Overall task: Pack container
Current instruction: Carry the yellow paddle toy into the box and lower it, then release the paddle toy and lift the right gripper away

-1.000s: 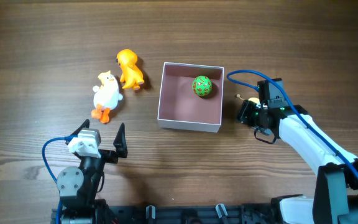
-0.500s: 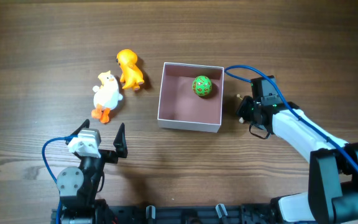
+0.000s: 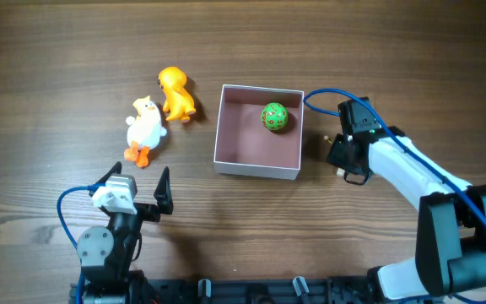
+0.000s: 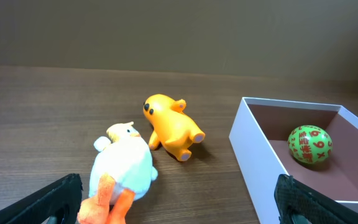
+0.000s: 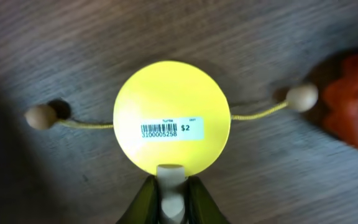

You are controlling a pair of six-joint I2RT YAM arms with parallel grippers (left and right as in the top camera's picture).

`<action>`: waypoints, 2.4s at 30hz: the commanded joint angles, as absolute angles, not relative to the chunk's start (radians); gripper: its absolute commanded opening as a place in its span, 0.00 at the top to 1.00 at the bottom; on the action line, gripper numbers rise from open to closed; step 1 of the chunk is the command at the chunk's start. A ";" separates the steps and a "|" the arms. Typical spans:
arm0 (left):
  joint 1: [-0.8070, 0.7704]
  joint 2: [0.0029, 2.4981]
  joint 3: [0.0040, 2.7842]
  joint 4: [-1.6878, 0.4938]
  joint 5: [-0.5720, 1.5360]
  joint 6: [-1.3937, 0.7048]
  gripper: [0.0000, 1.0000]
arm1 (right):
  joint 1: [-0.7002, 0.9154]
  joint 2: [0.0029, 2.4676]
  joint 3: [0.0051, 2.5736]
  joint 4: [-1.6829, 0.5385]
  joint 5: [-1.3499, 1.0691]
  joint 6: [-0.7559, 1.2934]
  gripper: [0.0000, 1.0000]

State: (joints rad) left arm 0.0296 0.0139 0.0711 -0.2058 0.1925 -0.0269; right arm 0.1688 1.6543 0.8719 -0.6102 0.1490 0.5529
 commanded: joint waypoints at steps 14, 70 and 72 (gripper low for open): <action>0.037 0.007 0.065 -0.203 0.209 -0.010 0.00 | 0.469 1.368 1.391 -0.901 0.092 0.289 0.96; 0.037 0.007 0.065 -0.203 0.209 -0.010 0.00 | 0.745 1.848 1.311 -0.596 0.126 0.572 0.28; 0.037 0.007 0.065 -0.203 0.209 -0.010 0.00 | 0.742 1.805 1.318 -0.599 0.135 0.546 0.28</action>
State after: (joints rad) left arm 0.0296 0.0139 0.0711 -0.2058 0.1925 -0.0269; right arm 0.7452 1.8420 1.3159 -0.5941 0.1337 0.5739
